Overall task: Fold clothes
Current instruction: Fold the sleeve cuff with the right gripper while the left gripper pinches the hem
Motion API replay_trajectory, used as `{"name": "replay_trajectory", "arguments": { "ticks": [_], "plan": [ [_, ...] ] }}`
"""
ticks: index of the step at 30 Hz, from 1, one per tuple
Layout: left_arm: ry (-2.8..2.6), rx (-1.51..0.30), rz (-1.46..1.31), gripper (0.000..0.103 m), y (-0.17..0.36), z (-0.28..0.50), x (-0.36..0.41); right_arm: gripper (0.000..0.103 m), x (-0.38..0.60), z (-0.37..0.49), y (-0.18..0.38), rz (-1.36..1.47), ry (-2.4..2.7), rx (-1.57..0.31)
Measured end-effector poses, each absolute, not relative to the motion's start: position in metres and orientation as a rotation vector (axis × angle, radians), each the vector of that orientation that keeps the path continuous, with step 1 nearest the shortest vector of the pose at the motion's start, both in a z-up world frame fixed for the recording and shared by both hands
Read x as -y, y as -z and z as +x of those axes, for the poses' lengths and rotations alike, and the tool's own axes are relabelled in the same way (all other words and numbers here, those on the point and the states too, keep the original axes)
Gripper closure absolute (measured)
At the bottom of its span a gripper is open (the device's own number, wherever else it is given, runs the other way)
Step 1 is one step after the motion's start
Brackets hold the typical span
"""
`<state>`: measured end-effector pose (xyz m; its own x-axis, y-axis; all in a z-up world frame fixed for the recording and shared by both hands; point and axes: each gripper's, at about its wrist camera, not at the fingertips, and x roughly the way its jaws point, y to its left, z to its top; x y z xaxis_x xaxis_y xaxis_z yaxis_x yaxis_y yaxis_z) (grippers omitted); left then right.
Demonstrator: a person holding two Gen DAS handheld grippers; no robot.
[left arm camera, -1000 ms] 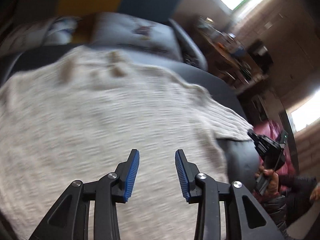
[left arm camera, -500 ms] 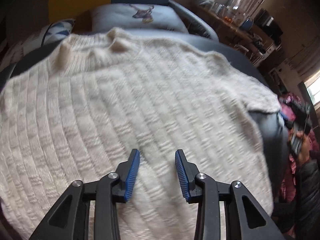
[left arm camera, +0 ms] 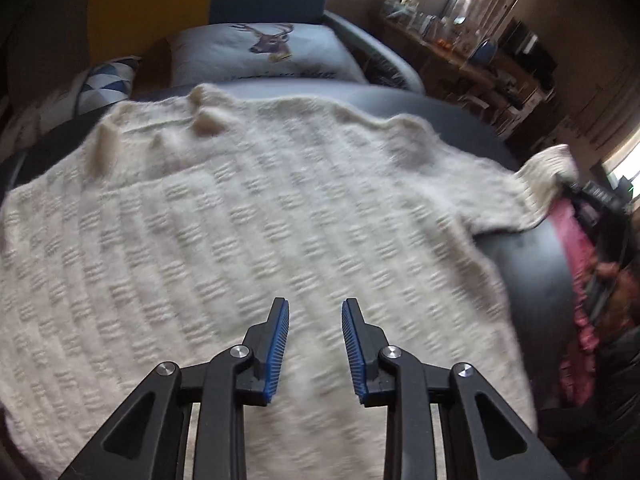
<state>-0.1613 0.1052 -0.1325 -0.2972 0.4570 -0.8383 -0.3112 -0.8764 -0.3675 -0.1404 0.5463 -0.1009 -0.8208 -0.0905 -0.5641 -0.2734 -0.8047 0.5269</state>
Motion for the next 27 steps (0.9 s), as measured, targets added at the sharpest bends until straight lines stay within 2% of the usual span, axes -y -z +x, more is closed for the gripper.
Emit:
{"name": "replay_trajectory", "arguments": {
  "ticks": [4, 11, 18, 22, 27],
  "plan": [
    [-1.913, 0.476, -1.465, 0.069, 0.115, -0.186, -0.143, 0.096, -0.500, -0.148, 0.110, -1.041, -2.821, -0.785],
    [-1.586, 0.741, -1.543, 0.067, 0.129, -0.224, -0.219, 0.096, -0.420, -0.151, 0.145, -1.297, -2.882, -0.397],
    [-1.504, 0.930, -1.606, 0.067, 0.164, -0.252, -0.239, 0.096, -0.401, -0.135, 0.159, -1.290, -2.912, -0.195],
    [-1.479, 0.913, -1.679, 0.067, 0.181, -0.262, -0.250, 0.096, -0.387, -0.128, 0.162, -1.261, -2.929, -0.035],
    [-1.457, 0.834, -1.746, 0.067, 0.191, -0.267, -0.265, 0.095, -0.378, -0.125, 0.164, -1.261, -2.934, 0.032]
  ]
}}
